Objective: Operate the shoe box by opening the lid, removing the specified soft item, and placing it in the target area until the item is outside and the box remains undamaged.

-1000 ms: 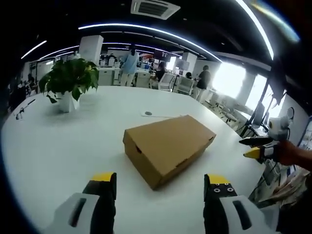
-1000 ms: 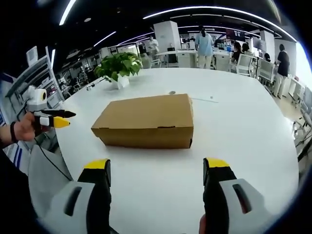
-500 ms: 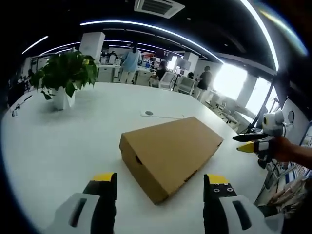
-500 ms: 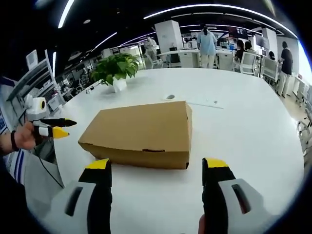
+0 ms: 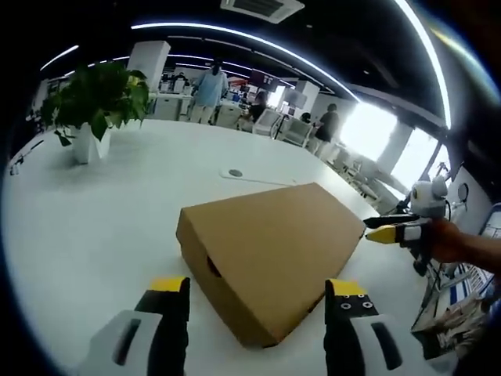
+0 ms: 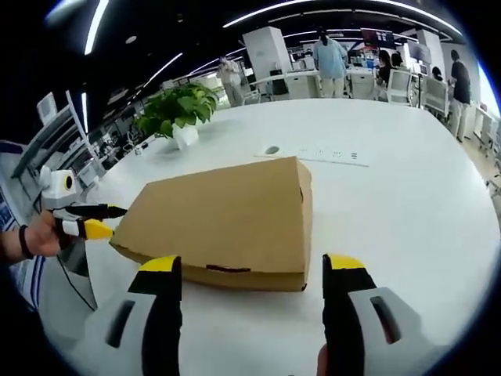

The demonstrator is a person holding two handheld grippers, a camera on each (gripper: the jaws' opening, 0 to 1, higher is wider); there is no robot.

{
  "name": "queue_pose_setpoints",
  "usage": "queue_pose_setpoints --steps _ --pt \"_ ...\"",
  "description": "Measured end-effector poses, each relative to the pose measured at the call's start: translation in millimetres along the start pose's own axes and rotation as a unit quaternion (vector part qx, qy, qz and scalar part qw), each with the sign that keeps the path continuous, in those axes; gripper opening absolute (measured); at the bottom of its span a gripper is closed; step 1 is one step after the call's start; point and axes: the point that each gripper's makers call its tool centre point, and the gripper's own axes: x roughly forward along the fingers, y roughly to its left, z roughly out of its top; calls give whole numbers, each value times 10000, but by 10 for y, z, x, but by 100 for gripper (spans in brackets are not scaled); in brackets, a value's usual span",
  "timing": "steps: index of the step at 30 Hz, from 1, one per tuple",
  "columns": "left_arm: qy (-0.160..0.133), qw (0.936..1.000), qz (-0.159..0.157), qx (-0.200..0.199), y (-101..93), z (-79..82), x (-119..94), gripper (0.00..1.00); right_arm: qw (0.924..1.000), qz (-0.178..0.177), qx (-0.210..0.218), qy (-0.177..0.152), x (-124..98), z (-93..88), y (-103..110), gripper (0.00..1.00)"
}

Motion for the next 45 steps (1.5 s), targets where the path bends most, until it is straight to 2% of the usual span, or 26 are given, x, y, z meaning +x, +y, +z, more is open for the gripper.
queue_pose_setpoints --steps 3,6,8,13,15,28,38,45 --pt "49 10000 -41 6 -28 -27 41 69 10000 3 47 12 28 -2 -42 67" --pt "79 9999 -76 -104 -36 -62 72 66 9999 -55 55 100 46 -45 -100 58" --pt "79 9998 -88 -156 -37 -74 83 65 9999 -28 96 121 50 -54 -114 58" --pt "109 9998 -62 -178 -23 -95 104 60 9997 82 171 125 78 -48 -70 56" --pt "101 9998 -47 -192 -3 -93 102 57 9997 157 160 95 98 -30 -21 52" --pt "178 9995 -108 -232 12 -105 85 53 9998 -4 187 78 128 -25 4 53" --pt "194 9995 37 -229 264 -162 -175 51 9998 116 87 131 272 -45 339 52" --pt "162 9991 244 -305 546 -224 -457 50 9995 251 16 215 438 -47 719 52"
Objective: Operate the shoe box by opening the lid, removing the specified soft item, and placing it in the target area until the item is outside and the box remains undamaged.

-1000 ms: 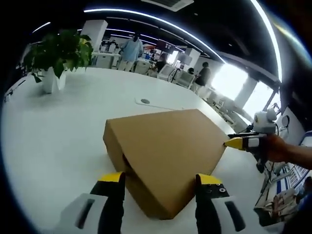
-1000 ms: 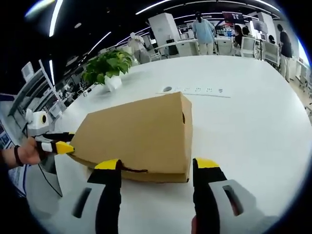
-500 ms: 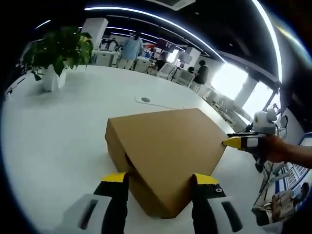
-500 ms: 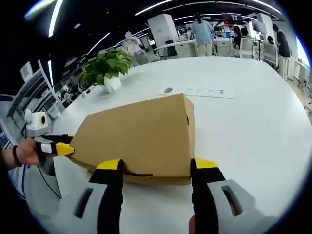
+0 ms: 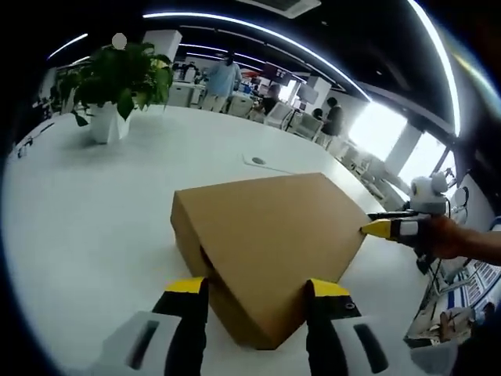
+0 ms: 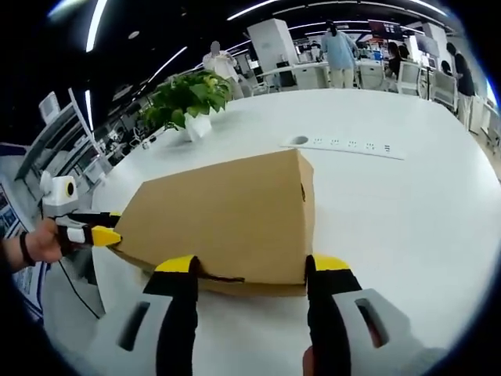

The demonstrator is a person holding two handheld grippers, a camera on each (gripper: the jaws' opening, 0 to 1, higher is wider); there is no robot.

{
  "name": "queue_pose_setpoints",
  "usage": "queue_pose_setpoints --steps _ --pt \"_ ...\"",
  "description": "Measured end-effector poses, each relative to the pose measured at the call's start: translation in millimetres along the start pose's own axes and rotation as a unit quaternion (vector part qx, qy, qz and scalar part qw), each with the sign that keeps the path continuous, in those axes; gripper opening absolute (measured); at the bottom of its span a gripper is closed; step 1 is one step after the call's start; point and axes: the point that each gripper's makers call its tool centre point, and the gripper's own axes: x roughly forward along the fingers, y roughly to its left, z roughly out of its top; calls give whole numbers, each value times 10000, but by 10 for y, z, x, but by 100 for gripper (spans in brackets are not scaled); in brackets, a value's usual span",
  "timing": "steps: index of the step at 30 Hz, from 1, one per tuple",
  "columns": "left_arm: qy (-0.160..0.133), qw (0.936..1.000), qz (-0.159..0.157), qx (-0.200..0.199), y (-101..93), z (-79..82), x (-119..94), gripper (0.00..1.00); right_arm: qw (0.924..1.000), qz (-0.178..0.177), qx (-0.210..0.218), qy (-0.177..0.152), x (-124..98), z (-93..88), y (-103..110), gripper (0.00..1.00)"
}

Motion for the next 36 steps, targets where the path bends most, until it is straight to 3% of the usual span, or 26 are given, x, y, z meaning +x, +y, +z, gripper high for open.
queue_pose_setpoints --steps 5,17,26,36 --pt "-61 9998 175 -75 245 -58 -244 49 9997 189 -92 82 121 -27 311 51" --pt "-168 9990 368 -205 631 -157 -612 47 9990 400 -148 160 291 -114 821 48" --pt "-192 9987 412 -229 798 -208 -774 46 9987 436 -187 161 357 -149 1025 48" --pt "-143 9991 308 -247 851 -207 -802 44 9994 326 -93 75 379 -151 1050 48"
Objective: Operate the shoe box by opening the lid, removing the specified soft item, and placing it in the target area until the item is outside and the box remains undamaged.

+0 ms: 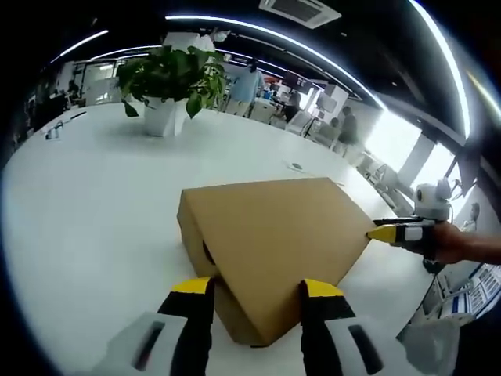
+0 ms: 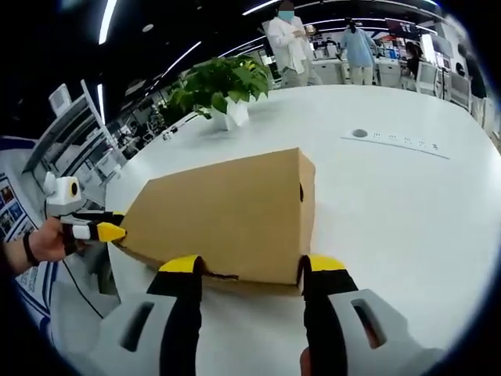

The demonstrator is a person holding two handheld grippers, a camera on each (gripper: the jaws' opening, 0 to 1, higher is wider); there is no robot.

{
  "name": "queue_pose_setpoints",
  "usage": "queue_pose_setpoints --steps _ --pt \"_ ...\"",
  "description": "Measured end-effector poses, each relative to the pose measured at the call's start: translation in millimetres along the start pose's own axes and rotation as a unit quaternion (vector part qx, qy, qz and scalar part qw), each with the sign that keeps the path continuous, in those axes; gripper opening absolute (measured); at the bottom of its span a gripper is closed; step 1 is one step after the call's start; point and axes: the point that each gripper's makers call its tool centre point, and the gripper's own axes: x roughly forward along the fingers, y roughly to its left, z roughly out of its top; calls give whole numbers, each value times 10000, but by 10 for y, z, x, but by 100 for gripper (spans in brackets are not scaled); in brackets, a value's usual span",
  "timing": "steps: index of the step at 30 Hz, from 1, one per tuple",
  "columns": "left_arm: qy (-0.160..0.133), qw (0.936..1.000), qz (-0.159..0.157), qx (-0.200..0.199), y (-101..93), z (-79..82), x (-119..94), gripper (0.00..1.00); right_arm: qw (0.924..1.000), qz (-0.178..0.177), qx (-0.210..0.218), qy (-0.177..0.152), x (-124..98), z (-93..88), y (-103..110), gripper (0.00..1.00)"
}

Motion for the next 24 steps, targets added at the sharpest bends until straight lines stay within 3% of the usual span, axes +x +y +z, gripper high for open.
queue_pose_setpoints --steps 7,12,16,18,21,22,24 --pt "-144 9998 -108 87 -10 -23 -15 46 9997 184 -169 -19 -34 -25 19 50" --pt "-207 9979 -403 453 -161 -55 -25 61 9952 439 -870 136 -48 -95 114 59" --pt "-151 9963 -385 755 -237 -106 -12 71 9924 302 -1173 192 -46 -113 68 56" --pt "-19 9941 -175 1070 -190 -143 10 69 9927 228 -1174 172 -39 -97 27 51" --pt "17 9912 144 1312 -93 -137 27 59 9925 199 -1195 183 -23 -88 22 49" --pt "-18 9934 7 1150 -135 -132 32 60 9917 154 -1264 176 -21 -88 23 49" --pt "6 9924 50 1229 -140 -134 31 59 9916 116 -1276 155 -20 -80 23 49"
